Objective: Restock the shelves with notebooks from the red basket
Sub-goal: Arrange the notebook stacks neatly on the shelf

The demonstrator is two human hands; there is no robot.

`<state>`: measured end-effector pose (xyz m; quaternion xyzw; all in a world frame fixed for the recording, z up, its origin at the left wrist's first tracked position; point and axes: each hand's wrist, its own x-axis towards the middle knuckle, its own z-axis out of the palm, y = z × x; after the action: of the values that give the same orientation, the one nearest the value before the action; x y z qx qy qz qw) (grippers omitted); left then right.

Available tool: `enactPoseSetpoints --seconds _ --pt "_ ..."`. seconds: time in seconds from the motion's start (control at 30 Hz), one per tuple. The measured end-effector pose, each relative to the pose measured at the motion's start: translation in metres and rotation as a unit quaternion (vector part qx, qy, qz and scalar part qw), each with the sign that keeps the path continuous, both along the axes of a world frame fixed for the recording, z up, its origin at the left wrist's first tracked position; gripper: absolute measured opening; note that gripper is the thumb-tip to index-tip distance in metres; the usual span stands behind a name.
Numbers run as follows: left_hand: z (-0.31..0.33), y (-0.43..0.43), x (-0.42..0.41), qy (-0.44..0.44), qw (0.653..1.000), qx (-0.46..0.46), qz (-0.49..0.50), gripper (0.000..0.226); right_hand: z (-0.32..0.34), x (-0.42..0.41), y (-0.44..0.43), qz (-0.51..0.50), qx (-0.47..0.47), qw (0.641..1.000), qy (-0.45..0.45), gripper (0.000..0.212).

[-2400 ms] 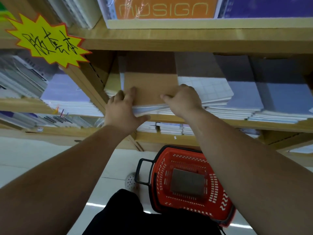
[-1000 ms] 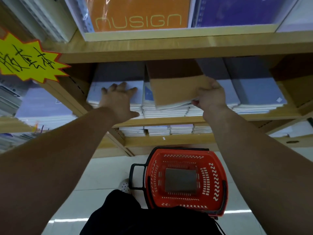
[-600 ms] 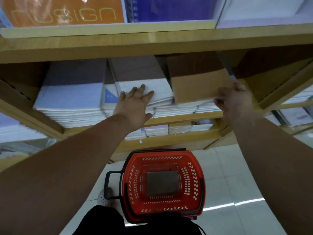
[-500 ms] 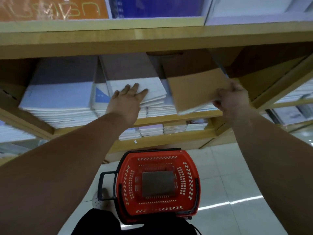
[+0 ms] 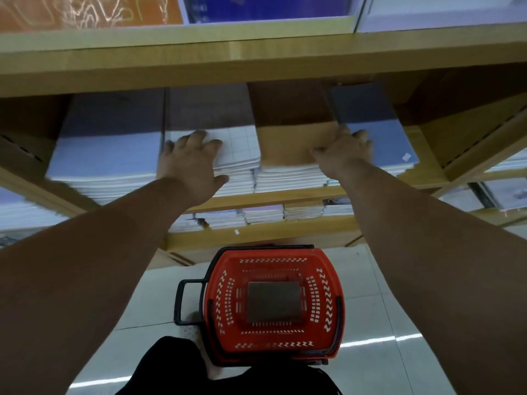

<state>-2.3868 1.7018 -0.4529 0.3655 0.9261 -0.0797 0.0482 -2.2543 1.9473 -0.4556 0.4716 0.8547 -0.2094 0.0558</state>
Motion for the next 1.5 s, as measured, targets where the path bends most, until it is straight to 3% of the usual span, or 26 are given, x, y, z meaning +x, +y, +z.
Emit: enactPoseSetpoints --seconds 0.13,0.23,0.3,0.4,0.47,0.53,0.67,0.77,0.83,0.9,0.97,1.07,1.17,1.23,1.5 --pt "-0.008 0.004 -0.011 -0.009 0.999 -0.036 -0.003 0.087 -0.007 -0.003 -0.021 0.043 0.085 0.995 -0.001 0.093" --pt "-0.016 0.001 -0.016 0.012 0.999 -0.027 -0.028 0.083 -0.011 -0.019 -0.054 0.136 0.01 0.988 0.076 0.073" --pt "-0.015 0.0 -0.018 0.006 0.999 -0.012 -0.048 0.081 -0.015 -0.027 -0.073 0.153 -0.044 0.985 0.069 0.069" --pt "-0.01 0.0 -0.02 -0.008 0.997 -0.017 -0.079 0.076 -0.016 -0.03 -0.084 0.135 -0.089 0.986 0.044 0.071" --pt "-0.007 -0.002 -0.02 -0.016 0.995 -0.015 -0.094 0.072 -0.009 -0.027 -0.083 0.081 -0.163 0.977 0.108 0.07" --pt "-0.005 -0.006 -0.019 -0.022 0.995 -0.002 -0.1 0.066 0.003 -0.025 -0.086 0.047 -0.222 0.962 0.152 0.06" --pt "-0.008 -0.009 -0.004 -0.024 0.991 0.09 -0.093 0.058 0.024 -0.033 -0.099 0.008 -0.223 0.952 0.209 0.035" --pt "-0.011 -0.001 0.011 -0.003 0.975 0.199 -0.101 0.054 0.033 -0.04 -0.096 -0.091 -0.29 0.91 0.28 0.017" --pt "-0.013 0.012 0.024 0.031 0.967 0.234 -0.098 0.053 0.038 -0.035 -0.087 -0.125 -0.418 0.836 0.332 0.011" --pt "-0.011 0.034 0.043 0.055 0.965 0.24 -0.094 0.052 0.042 -0.018 -0.065 -0.117 -0.476 0.785 0.379 0.016" --pt "-0.009 0.066 0.069 0.074 0.966 0.23 -0.097 0.051 0.04 0.008 -0.035 -0.102 -0.472 0.773 0.412 0.024" --pt "0.0 0.125 0.111 0.076 0.972 0.203 -0.091 0.058 0.036 0.056 0.024 -0.106 -0.453 0.763 0.448 0.019" --pt "0.004 0.176 0.142 0.012 0.99 0.136 -0.021 0.083 0.034 0.096 0.092 -0.141 -0.421 0.774 0.452 0.019" --pt "-0.002 0.196 0.151 -0.01 0.995 0.096 -0.007 0.086 0.028 0.112 0.134 -0.149 -0.399 0.788 0.444 0.024" --pt "-0.038 0.211 0.123 -0.063 0.997 0.032 -0.01 0.049 -0.024 0.101 0.193 -0.144 -0.293 0.88 0.345 0.023"
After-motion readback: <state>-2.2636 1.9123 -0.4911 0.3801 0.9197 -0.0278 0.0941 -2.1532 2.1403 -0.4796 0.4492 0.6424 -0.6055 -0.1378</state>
